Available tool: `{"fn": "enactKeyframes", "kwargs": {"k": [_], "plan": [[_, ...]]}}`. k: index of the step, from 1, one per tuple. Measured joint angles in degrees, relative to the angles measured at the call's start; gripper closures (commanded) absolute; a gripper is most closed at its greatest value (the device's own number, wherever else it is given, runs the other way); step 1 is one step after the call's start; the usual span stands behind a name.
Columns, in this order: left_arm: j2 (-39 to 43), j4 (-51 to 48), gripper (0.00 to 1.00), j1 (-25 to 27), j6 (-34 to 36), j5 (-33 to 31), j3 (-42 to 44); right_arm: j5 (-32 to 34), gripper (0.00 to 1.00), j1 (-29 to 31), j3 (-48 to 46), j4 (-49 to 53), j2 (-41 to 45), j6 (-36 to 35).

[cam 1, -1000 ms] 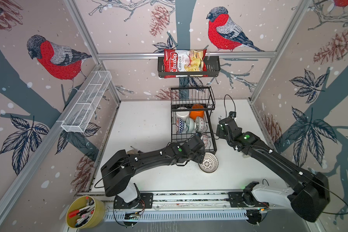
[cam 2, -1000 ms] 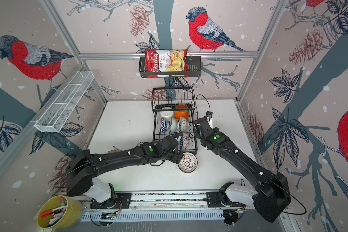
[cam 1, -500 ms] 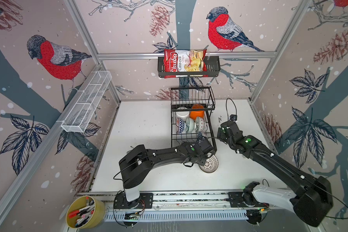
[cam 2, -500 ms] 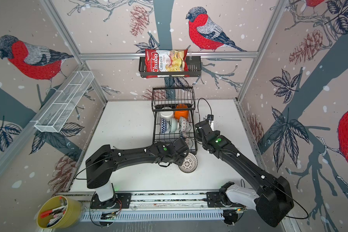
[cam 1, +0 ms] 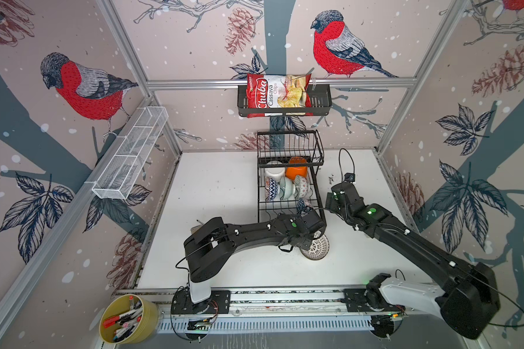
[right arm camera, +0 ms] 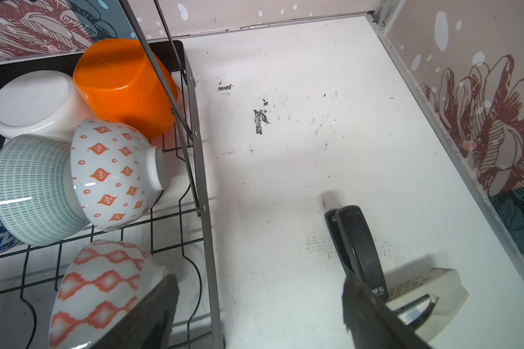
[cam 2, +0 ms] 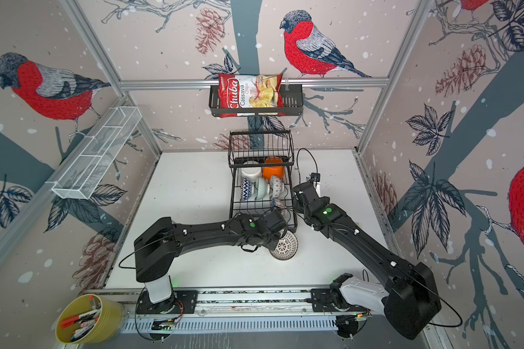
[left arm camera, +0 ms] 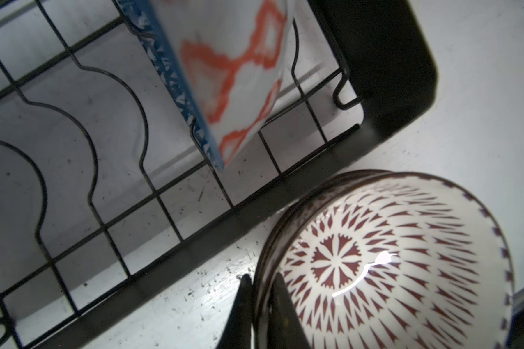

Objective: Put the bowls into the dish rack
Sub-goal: 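Close the left gripper on the maroon-patterned bowl's rim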

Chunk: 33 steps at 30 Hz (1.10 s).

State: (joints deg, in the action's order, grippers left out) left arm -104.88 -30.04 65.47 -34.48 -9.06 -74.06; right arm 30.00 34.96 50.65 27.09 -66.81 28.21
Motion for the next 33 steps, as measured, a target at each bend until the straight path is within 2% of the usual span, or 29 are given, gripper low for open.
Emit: {"fn": "enactKeyframes", "kwargs": {"k": [5,25,33], "plan": [[0.52,-0.04,1.00,0.02,0.02,0.00,0.22,-0.15,0.15,0.00,0.00,0.00,-0.13,0.00],[3.58,2.89,1.00,0.07,0.44,0.59,3.93,-0.72,0.15,0.00,0.11,0.04,-1.81,0.00],[4.96,7.02,1.00,-1.18,0.48,5.07,7.10,-1.20,0.15,0.00,0.11,0.07,-2.12,0.00]]}}
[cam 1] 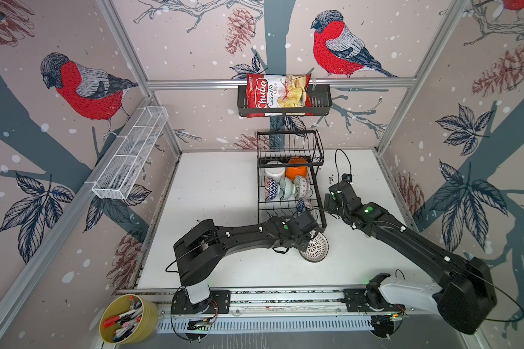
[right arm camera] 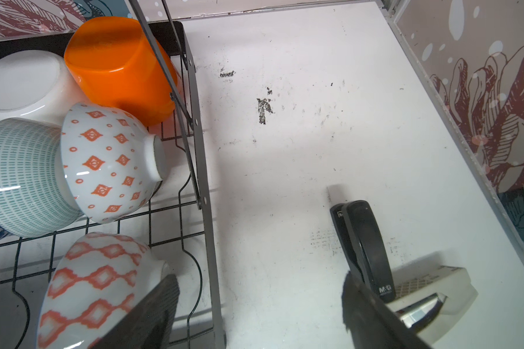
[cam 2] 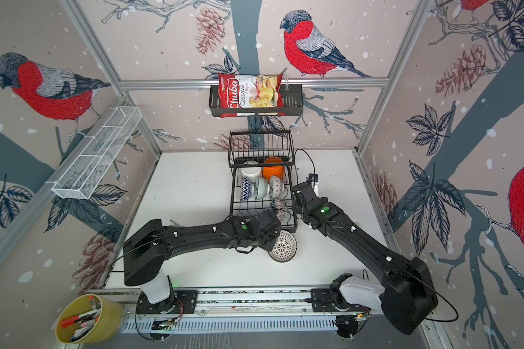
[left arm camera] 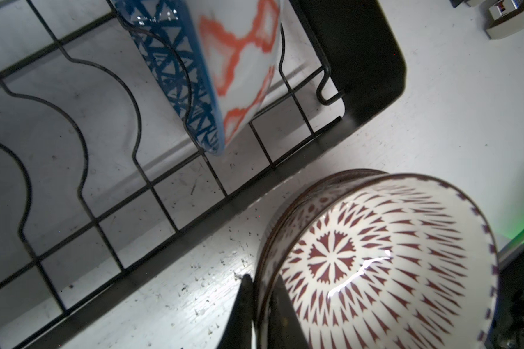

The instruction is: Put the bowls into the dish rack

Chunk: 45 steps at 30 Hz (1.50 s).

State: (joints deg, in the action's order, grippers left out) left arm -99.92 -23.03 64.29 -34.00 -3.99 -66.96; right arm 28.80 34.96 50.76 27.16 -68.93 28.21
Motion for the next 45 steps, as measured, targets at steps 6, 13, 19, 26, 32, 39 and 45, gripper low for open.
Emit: {"fn": "enactKeyframes", "kwargs": {"k": [6,13,19,26,32,39,45], "plan": [[0.98,1.31,1.00,-0.74,0.00,2.47,1.11,-0.22,0.15,0.00,0.00,0.00,-0.26,0.00],[0.87,1.11,1.00,-1.03,-0.04,1.99,0.70,-0.42,0.15,0.00,0.00,0.07,-0.46,-0.02],[1.20,1.18,1.00,-1.22,-0.02,2.01,0.68,-0.44,0.15,0.00,0.02,0.11,-0.46,-0.02],[2.36,3.28,1.00,-2.32,0.00,3.69,1.73,-0.61,0.15,0.00,0.02,0.13,-0.70,-0.02],[2.49,4.00,1.00,-2.62,0.00,5.22,2.36,-0.66,0.15,0.02,0.00,0.11,-0.90,-0.02],[0.72,3.63,1.00,-2.62,-0.02,4.72,1.70,-0.81,0.15,0.02,0.00,0.13,-1.25,-0.04],[-0.09,1.46,1.00,-2.58,-0.02,2.49,-0.31,-0.83,0.15,0.02,0.00,0.13,-1.42,-0.70]]}}
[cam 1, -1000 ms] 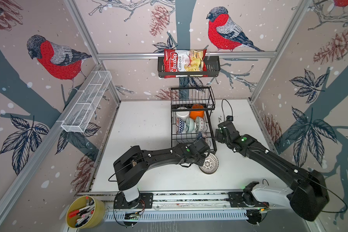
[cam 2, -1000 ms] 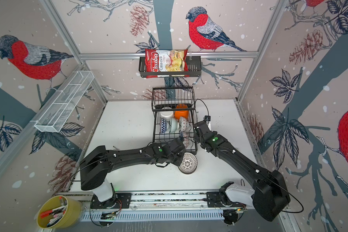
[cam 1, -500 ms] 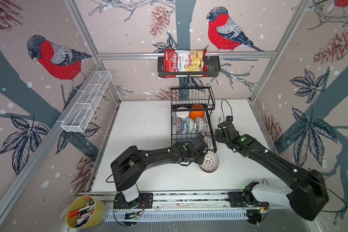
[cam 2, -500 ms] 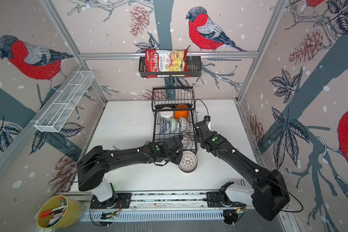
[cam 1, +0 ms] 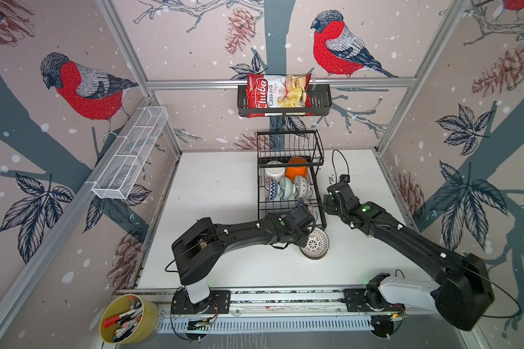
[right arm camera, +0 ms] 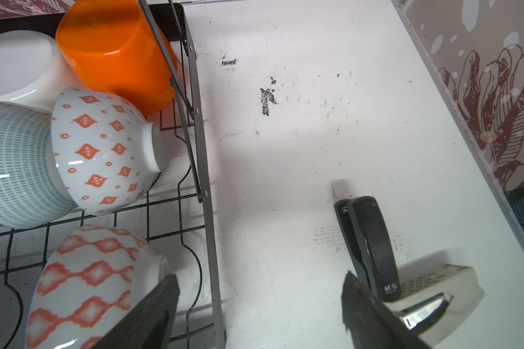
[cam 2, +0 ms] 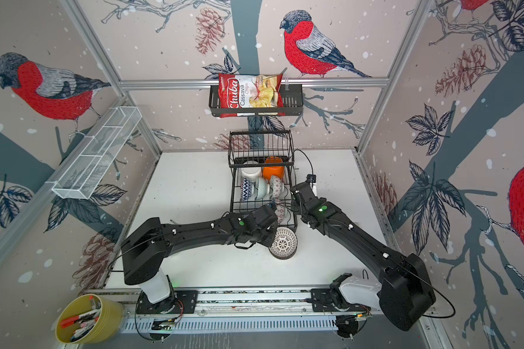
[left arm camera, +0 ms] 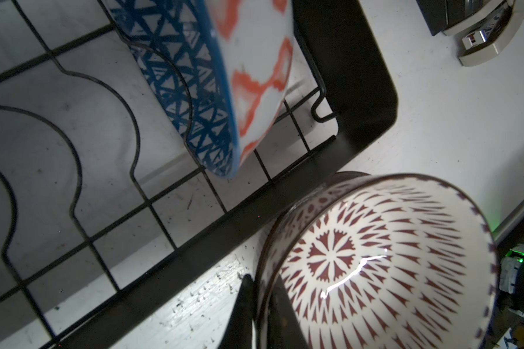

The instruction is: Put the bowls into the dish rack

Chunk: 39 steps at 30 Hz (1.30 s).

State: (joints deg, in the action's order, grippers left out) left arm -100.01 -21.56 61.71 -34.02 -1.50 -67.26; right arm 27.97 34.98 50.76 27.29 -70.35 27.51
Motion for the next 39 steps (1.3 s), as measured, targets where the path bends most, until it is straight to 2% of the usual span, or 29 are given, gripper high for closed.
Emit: {"fn": "enactKeyframes", "kwargs": {"k": [11,19,26,31,39], "plan": [[-3.50,-4.48,1.00,1.75,0.17,-3.52,-4.74,-0.02,0.15,0.00,0.00,0.22,-0.09,-0.46],[-4.68,-6.27,0.87,2.62,0.42,-5.62,-6.47,-0.02,0.15,0.00,-0.04,0.24,0.33,-0.57],[-4.68,-6.62,0.81,2.69,0.37,-7.15,-6.69,-0.02,0.15,0.00,-0.20,0.22,0.48,-0.57],[-4.68,-6.69,0.73,2.73,0.37,-7.78,-6.71,-0.02,0.15,0.00,-0.22,0.22,0.70,-0.57],[-4.68,-7.41,0.73,2.91,0.28,-9.07,-7.10,-0.02,0.15,0.00,-0.52,0.20,0.70,-0.57]]}}
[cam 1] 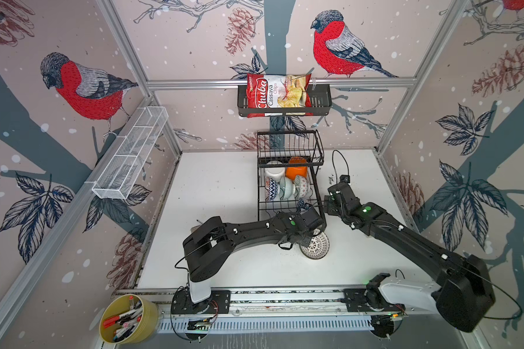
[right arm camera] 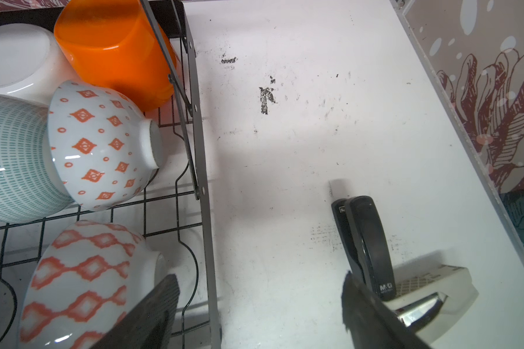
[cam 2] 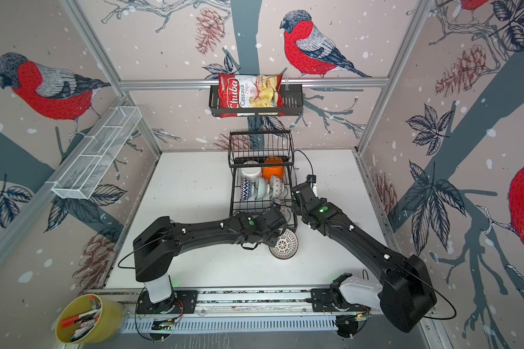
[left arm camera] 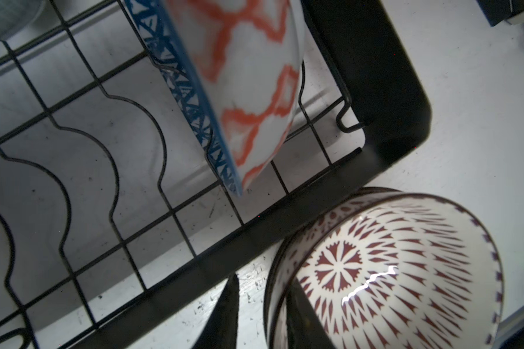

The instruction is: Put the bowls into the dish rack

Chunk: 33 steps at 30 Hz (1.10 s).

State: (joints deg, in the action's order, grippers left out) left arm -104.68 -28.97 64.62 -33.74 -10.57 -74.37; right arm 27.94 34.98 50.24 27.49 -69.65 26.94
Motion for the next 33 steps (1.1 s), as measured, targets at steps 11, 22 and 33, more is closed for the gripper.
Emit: {"fn": "enactKeyframes", "kwargs": {"k": [11,22,33], "plan": [[0.02,-1.29,0.87,0.83,-0.35,-1.44,-1.29,0.00,0.15,0.04,-0.37,0.00,0.02,0.00],[-0.02,-2.08,1.00,1.16,-0.33,-1.03,-1.64,0.00,0.15,0.02,-0.55,-0.02,0.02,0.02],[1.14,-0.90,1.00,1.16,-0.33,-0.96,-0.15,0.00,0.15,0.02,-0.55,0.00,0.02,0.02]]}}
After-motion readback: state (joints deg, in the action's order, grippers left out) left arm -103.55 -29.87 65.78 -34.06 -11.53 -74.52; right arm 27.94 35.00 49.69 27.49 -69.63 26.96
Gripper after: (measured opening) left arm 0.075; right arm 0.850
